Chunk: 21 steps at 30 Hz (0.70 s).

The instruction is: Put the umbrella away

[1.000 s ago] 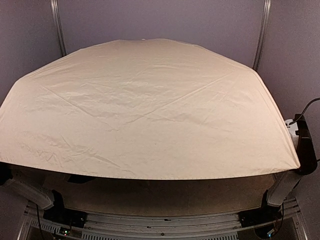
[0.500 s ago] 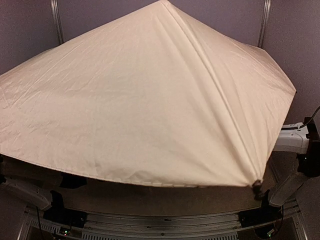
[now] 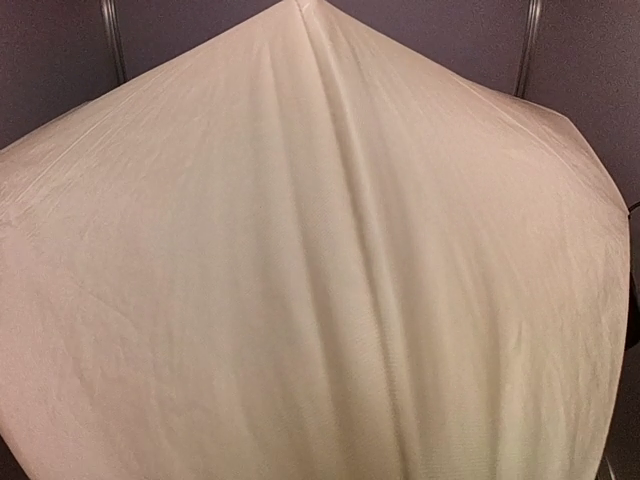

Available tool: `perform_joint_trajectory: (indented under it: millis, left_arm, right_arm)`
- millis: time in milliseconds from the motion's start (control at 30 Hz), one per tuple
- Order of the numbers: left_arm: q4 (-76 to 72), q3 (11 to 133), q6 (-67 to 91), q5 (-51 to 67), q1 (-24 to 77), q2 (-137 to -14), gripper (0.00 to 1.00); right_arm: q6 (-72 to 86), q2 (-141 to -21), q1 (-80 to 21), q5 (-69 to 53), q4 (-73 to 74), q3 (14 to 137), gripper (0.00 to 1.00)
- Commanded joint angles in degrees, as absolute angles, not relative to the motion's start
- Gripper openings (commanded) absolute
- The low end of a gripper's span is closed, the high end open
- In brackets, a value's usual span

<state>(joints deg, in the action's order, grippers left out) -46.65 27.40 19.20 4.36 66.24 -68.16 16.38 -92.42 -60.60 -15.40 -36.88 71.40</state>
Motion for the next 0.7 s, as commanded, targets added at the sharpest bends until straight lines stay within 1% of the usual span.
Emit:
perform_joint_trajectory:
  millis: [0, 100, 133, 167, 200, 233, 267, 300, 333, 400, 433, 500, 567, 667]
  left_arm:
    - [-51.9, 27.7, 16.2, 8.9, 66.7, -67.0, 0.00]
    - [-51.9, 27.5, 16.5, 9.6, 66.5, -66.8, 0.00]
    - [-51.7, 27.5, 16.7, 9.3, 66.5, -66.8, 0.00]
    - [-51.6, 27.5, 17.1, 8.6, 66.4, -66.9, 0.00]
    - [-51.1, 27.5, 17.3, 7.1, 66.4, -66.9, 0.10]
    - [-50.6, 27.6, 17.3, 5.1, 66.3, -67.0, 0.38]
    - [-49.5, 27.8, 17.3, 1.9, 66.3, -67.1, 0.56]
    - [-48.1, 28.0, 17.3, -1.5, 66.3, -67.1, 0.61]
    - [-46.3, 28.3, 17.4, -5.9, 66.3, -67.2, 0.62]
    - [-43.6, 29.0, 17.8, -14.3, 66.1, -68.0, 0.60]
    - [-42.7, 29.2, 18.1, -15.7, 65.8, -68.5, 0.59]
    - [-42.6, 29.2, 19.5, -16.0, 64.7, -69.7, 0.60]
    - [-43.2, 29.0, 20.5, -13.9, 63.3, -71.6, 0.62]
    - [-41.9, 31.1, 20.5, -8.5, 61.5, -75.2, 0.66]
  right_arm:
    - [17.6, -93.9, -60.1, -19.6, -37.6, 74.0, 0.41]
    - [18.4, -93.6, -59.7, -19.7, -38.5, 73.5, 0.12]
    - [18.7, -93.4, -59.6, -19.1, -38.7, 73.4, 0.05]
    - [19.0, -93.4, -59.6, -17.8, -38.5, 73.4, 0.00]
    - [19.3, -93.6, -59.6, -16.0, -38.0, 73.6, 0.00]
    - [19.5, -93.8, -59.6, -14.1, -37.6, 73.7, 0.00]
    - [19.8, -93.9, -59.6, -11.8, -36.6, 74.0, 0.00]
    - [20.3, -94.2, -59.6, -9.7, -36.1, 74.3, 0.00]
    - [20.7, -94.5, -59.6, -7.3, -34.6, 74.7, 0.00]
    - [21.8, -94.9, -59.7, -2.4, -32.3, 75.5, 0.00]
    - [22.2, -95.1, -60.0, 0.8, -31.0, 75.9, 0.00]
    - [22.7, -95.3, -60.2, 7.5, -29.4, 76.0, 0.00]
    - [23.1, -95.6, -59.6, 11.4, -29.5, 75.7, 0.00]
    - [24.2, -95.9, -57.9, 10.3, -30.5, 75.4, 0.00]
